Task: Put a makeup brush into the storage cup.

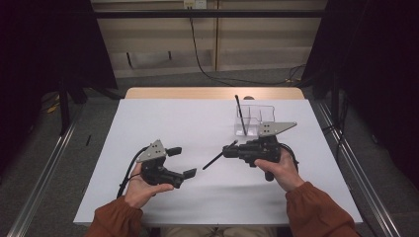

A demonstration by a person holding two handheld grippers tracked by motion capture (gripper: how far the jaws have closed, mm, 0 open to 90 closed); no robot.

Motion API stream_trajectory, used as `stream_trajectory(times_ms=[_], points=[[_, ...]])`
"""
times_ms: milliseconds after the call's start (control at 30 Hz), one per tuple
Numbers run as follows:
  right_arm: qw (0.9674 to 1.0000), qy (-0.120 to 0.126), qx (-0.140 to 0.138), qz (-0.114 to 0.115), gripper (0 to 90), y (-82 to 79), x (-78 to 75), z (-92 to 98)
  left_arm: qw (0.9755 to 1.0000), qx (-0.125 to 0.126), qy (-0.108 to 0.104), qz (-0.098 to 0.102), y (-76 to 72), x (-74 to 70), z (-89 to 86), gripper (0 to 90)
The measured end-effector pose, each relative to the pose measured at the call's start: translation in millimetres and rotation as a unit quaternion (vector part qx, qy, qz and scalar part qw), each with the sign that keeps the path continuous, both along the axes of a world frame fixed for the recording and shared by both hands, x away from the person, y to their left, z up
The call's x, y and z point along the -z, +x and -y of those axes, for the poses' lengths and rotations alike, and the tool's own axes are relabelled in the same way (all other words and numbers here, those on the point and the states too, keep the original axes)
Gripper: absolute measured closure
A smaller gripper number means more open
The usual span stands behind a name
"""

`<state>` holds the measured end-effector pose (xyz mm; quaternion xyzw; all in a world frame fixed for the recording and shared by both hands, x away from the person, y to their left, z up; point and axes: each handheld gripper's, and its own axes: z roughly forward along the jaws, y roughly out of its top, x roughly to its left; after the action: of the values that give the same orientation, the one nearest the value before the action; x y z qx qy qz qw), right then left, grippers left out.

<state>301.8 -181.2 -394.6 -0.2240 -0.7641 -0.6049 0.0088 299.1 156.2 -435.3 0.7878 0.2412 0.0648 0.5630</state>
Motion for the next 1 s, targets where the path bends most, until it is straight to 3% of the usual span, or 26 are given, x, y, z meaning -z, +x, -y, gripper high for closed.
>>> stream_trajectory(times_ms=[133,233,333,467,567,667,1000], points=[[1.0,-0.001,0.004,0.0,83.8,-0.3,-1.5,3.0,0.9999,-0.009,-0.004,0.005,-1.6,-2.8,-6.0,3.3],[1.0,-0.005,0.007,0.002,83.8,-0.5,-1.6,5.1,0.9996,-0.013,-0.004,0.025,-4.0,-5.3,-11.9,3.4],[0.9999,-0.005,0.009,0.004,83.8,-0.6,-2.3,6.9,0.9997,-0.009,-0.007,0.02,-4.0,-6.5,-16.8,3.1],[0.9999,-0.012,0.011,0.001,83.8,0.2,-2.1,9.0,0.9992,-0.029,0.002,0.026,-4.3,-6.6,-23.3,3.0],[0.9998,-0.014,0.012,0.001,83.8,0.0,-1.3,9.8,0.9981,-0.048,0.003,0.04,-5.0,-6.1,-27.4,3.1],[0.9998,-0.015,0.015,0.002,83.8,-0.4,-1.7,10.8,0.9971,-0.066,0.005,0.039,-4.9,-7.5,-32.9,3.4],[0.9992,-0.028,0.028,0.001,83.8,-3.0,-4.0,20.1,0.9915,-0.121,-0.024,0.042,-16.3,-1.1,-55.8,3.1]])
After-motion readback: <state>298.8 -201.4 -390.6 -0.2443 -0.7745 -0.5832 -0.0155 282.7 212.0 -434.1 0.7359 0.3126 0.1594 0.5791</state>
